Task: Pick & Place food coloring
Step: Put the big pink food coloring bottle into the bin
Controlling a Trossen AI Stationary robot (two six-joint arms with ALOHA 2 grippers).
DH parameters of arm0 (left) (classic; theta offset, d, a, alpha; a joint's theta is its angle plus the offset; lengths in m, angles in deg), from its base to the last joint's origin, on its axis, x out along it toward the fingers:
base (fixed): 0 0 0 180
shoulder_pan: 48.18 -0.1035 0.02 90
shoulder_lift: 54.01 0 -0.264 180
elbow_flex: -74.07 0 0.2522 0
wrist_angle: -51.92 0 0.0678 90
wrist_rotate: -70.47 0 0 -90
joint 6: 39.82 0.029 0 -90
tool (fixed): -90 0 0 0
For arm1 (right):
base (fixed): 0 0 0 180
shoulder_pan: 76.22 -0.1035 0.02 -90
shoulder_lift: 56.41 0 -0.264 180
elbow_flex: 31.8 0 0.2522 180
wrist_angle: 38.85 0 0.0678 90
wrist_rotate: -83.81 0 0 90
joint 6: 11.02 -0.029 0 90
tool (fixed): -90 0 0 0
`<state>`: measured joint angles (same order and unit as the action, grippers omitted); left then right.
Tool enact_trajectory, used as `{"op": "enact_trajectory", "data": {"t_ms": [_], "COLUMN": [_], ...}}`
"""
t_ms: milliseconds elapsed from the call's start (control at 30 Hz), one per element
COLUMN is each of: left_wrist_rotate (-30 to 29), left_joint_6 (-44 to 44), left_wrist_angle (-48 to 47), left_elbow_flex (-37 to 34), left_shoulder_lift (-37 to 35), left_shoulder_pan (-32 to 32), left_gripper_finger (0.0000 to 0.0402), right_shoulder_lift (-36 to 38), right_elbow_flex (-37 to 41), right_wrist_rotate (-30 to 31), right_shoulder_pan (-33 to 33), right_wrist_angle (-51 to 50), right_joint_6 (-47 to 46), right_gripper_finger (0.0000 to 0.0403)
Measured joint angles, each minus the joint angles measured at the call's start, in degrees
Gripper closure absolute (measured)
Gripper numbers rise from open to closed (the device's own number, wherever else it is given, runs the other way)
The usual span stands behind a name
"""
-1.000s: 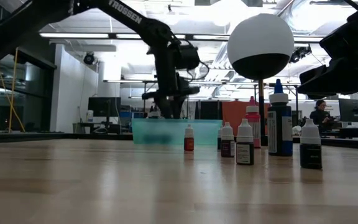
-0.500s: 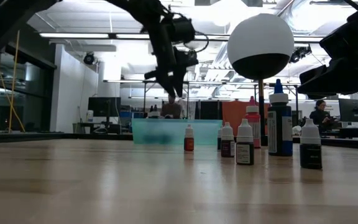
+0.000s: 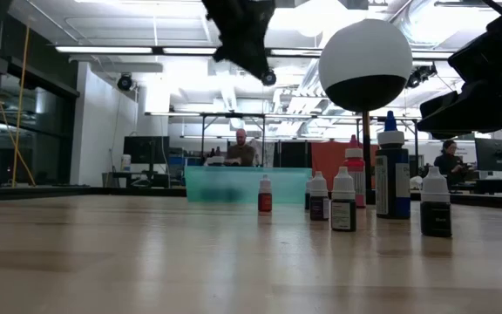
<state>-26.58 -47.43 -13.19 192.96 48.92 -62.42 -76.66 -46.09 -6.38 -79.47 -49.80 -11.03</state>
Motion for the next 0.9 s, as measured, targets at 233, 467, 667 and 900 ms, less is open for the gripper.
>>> {"op": "enact_trajectory", "data": {"t_ms": [233, 467, 667, 900], "left_wrist_rotate": [3.97, 6.9, 8.72, 10.01], "left_joint_6": [8.51, 10.4, 10.39, 9.83], "left_wrist_angle": [13.43, 30.67, 39.91, 57.38], "left_elbow_flex": [-13.48, -32.07, -42.13, -55.92], "left_shoulder_lift": [-9.43, -19.45, -25.26, -32.71], "left_shoulder_pan": [8.65, 14.09, 14.69, 14.67], "left_gripper_finger": [0.0297, 0.0389, 0.0394, 0.04], "right_shoulder_lift": [0.01, -0.09, 0.02, 0.02], "right_elbow_flex": [0.0, 0.02, 0.01, 0.01], "right_wrist_rotate": [0.0, -0.02, 0.0, 0.0], "right_shoulder_pan": [-0.01, -0.01, -0.01, -0.01], "right_wrist_angle": [-0.03, -0.11, -0.12, -0.2], "right_joint_6": [0.0, 0.0, 0.01, 0.02], "right_gripper_finger": [0.0402, 0.0402, 0.0402, 0.0402]}}
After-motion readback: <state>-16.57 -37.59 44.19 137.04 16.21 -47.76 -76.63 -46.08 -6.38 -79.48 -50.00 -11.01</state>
